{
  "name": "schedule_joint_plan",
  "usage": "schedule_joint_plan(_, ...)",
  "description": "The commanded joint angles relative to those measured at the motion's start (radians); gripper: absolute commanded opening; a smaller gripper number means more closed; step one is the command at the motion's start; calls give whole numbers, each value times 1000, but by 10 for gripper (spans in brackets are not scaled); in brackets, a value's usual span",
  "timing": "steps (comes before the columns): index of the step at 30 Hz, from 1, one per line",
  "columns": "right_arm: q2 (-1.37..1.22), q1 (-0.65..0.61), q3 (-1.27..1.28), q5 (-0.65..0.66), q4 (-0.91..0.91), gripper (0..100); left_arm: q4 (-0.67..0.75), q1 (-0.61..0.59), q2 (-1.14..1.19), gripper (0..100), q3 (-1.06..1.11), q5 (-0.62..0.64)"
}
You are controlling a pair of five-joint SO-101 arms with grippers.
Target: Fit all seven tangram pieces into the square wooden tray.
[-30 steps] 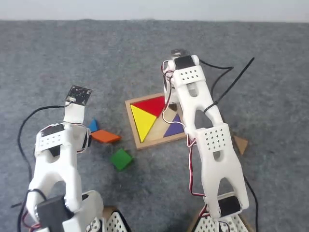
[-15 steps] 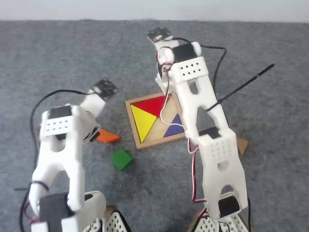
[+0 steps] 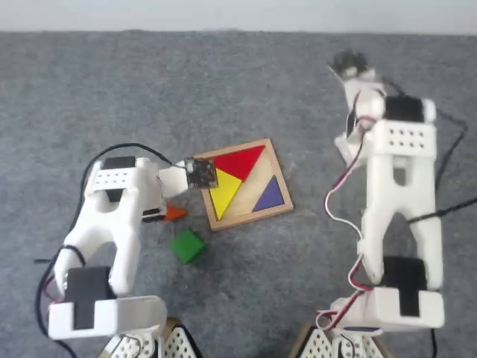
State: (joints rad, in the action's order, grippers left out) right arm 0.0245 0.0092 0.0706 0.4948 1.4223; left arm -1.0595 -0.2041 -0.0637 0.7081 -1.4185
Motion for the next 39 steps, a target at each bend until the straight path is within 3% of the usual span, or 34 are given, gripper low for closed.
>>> schedule_joint_plan(1,76,-4,215,12,-159,59,-109,-23,-38,152,-68,-109)
schedule_joint_plan(7,76,-71,388,-66,-321,59,-181,9,-34,152,-84,-218)
schedule_joint_plan(15,65,-79,450,-64,-358,59,-15,78,120,153,-99,-120)
schedule_joint_plan(18,42,-74,473,-63,-389,59,-61,77,147,171,-156,-103)
schedule_joint_plan(30,19,-79,471,-61,-398,59,-18,51,195,186,-199,-130)
schedule_joint_plan(39,18,-79,473,-61,-400,58,-49,49,195,94,-194,-130)
